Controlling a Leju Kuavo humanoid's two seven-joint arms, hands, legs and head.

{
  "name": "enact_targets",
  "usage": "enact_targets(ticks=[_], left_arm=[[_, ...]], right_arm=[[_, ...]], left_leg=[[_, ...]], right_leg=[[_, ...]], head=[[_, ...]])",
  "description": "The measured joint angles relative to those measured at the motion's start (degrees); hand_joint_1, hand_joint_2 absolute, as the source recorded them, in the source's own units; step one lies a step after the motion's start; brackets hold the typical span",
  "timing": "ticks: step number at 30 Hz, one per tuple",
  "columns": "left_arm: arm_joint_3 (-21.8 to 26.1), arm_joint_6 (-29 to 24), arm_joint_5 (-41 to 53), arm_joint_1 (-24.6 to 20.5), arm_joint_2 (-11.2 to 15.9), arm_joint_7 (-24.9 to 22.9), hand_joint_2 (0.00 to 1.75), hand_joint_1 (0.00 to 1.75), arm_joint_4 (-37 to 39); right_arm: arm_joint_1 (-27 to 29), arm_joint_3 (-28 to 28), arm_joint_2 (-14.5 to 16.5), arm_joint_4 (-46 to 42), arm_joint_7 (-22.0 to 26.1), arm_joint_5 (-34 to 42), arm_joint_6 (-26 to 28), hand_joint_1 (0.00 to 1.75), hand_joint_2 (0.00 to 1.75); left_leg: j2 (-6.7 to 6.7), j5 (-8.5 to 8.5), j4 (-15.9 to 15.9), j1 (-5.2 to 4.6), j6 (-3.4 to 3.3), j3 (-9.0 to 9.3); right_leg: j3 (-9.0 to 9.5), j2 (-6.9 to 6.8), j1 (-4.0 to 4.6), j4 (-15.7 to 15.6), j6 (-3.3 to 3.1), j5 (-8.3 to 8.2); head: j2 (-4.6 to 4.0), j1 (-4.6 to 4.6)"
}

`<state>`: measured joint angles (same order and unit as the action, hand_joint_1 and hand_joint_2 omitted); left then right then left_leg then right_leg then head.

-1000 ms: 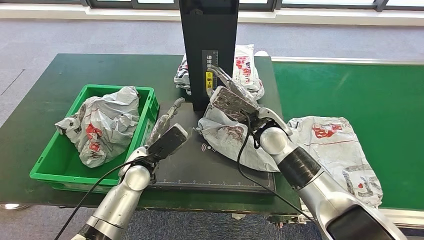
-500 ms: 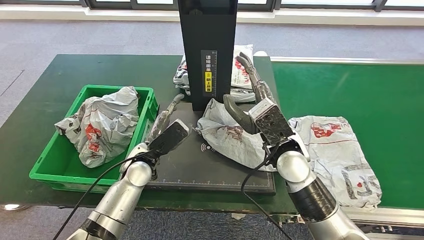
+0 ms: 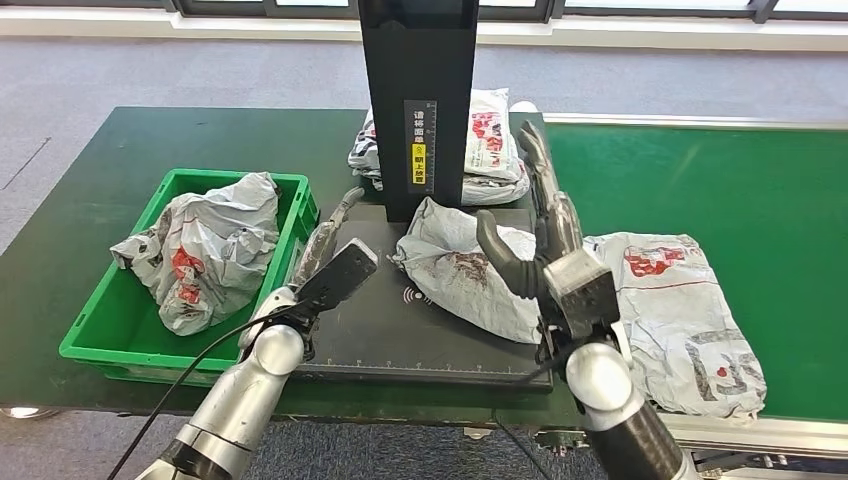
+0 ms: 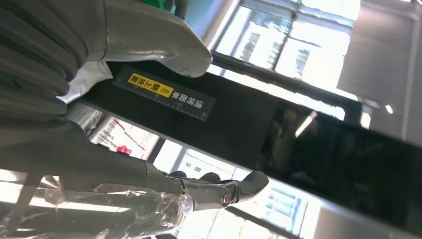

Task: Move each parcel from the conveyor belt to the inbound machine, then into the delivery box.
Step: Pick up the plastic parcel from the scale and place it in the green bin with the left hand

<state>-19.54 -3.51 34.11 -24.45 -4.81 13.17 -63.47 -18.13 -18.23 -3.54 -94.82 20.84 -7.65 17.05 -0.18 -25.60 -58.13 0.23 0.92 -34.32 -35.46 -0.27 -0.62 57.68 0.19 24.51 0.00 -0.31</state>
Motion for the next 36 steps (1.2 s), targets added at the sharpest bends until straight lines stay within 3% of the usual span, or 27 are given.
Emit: enact_targets(ticks=[4,7,10,12,19,32,33,36], left_arm=[[0.0,-6.2,7.3,0.8,-0.1,0.2,1.75,0.00,-2.3],[-1.2,-13.6,18.6,0.2,-0.7,-1.6,1.75,0.00,-3.1],[-5.5,-21.8,35.5,-3.0,-2.8,-5.8,1.75,0.00,-0.6],[-8.7,-23.7,42.2,-5.8,-4.8,-7.9,1.75,0.00,2.5],[-15.4,-23.3,48.5,-11.6,-9.3,-11.2,1.75,0.00,11.3],[-17.6,-21.0,50.6,-14.4,-12.4,-13.2,1.75,0.00,19.9],[-17.6,-19.8,49.9,-14.6,-12.6,-12.4,1.31,0.00,20.6],[-17.6,-15.0,46.5,-15.4,-13.5,-9.0,1.31,0.00,23.2]], right_arm=[[10.1,3.9,2.6,-8.3,1.7,5.6,1.0,0.00,1.75],[15.6,6.9,4.9,-11.6,0.9,8.6,0.2,0.00,1.75],[18.4,10.2,7.7,-12.3,0.4,9.0,-2.9,0.00,1.75],[18.8,12.3,9.7,-12.3,0.5,8.4,-5.0,0.00,1.75],[18.3,16.4,13.6,-12.3,-1.0,7.3,-8.1,0.00,1.75],[15.4,17.8,16.4,-10.8,-1.9,4.2,-12.1,0.00,1.75],[15.3,17.8,16.6,-10.8,-2.0,4.0,-12.2,0.00,1.75],[15.2,18.2,17.2,-10.8,-2.5,3.2,-13.1,0.00,1.75]], left_leg=[[-0.05,-0.10,0.0,0.00,-0.01,-0.01],[-0.04,-0.13,0.0,0.00,-0.02,-0.01],[-0.07,-0.13,0.0,-0.02,-0.09,-0.05],[-0.09,-0.12,0.0,-0.03,-0.13,-0.06],[0.00,-0.10,-0.1,-0.07,-0.15,-0.03],[0.02,-0.10,-0.1,-0.06,-0.15,-0.05],[0.02,-0.10,-0.1,-0.06,-0.15,-0.05],[0.01,-0.10,-0.1,-0.07,-0.16,-0.05]], right_leg=[[-0.01,-0.05,0.00,0.0,0.01,0.14],[-0.04,-0.05,0.00,0.0,0.03,0.19],[0.00,-0.17,-0.02,0.0,0.07,0.17],[0.05,-0.23,-0.04,0.0,0.12,0.13],[0.04,-0.15,-0.09,0.0,0.18,0.03],[0.02,-0.08,-0.08,0.0,0.17,0.05],[0.02,-0.08,-0.09,0.0,0.17,0.05],[0.03,-0.08,-0.09,0.0,0.17,0.05]], head=[[0.00,0.00],[0.00,0.00],[0.00,0.00],[0.00,0.00],[0.00,0.00],[0.00,0.00],[0.00,0.00],[0.00,0.01]])
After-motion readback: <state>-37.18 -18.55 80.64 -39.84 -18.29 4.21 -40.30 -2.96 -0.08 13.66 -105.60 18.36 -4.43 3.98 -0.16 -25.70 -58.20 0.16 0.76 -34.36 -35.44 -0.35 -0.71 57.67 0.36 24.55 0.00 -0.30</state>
